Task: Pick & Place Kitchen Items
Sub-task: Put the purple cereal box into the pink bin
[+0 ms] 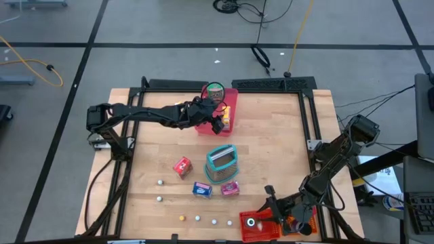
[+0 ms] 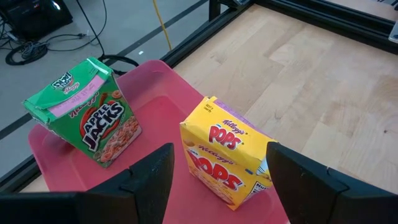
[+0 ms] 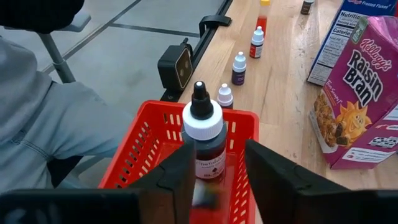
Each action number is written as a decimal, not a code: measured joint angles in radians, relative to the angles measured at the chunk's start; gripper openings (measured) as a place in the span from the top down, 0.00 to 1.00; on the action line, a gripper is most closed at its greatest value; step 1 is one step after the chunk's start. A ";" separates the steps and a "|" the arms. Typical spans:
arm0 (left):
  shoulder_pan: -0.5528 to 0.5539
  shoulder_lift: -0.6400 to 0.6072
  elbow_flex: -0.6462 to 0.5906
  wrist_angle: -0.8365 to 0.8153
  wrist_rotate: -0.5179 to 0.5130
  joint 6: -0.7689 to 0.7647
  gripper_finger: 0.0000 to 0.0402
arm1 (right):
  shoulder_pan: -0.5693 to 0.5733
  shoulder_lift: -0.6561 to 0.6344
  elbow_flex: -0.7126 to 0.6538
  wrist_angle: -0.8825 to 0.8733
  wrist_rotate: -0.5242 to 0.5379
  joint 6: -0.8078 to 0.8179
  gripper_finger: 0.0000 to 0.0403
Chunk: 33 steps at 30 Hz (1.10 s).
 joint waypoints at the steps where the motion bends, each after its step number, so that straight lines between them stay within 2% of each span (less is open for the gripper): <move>1: 0.000 0.000 0.000 0.000 0.000 0.000 0.36 | 0.000 0.000 0.000 0.001 0.000 0.000 0.64; 7: -0.001 0.000 0.000 0.000 0.003 0.000 0.36 | 0.000 0.000 0.000 0.000 0.000 -0.047 0.58; 18: -0.063 0.000 0.000 0.001 0.045 0.090 0.36 | -0.002 -0.043 0.000 -0.002 0.006 -0.101 0.59; 22: -0.105 -0.001 0.000 0.002 0.048 0.111 0.36 | -0.002 -0.054 0.000 -0.010 0.069 -0.159 0.59; 25: -0.133 -0.020 0.000 0.009 -0.004 0.119 0.36 | -0.007 -0.056 0.000 -0.010 0.132 -0.198 0.59; 28: -0.157 -0.060 0.000 0.008 -0.093 0.136 0.36 | -0.022 -0.056 -0.001 -0.021 0.132 -0.214 0.59; 33: -0.184 -0.126 0.001 0.032 -0.113 0.161 0.36 | -0.048 -0.056 -0.001 -0.059 0.131 -0.194 0.59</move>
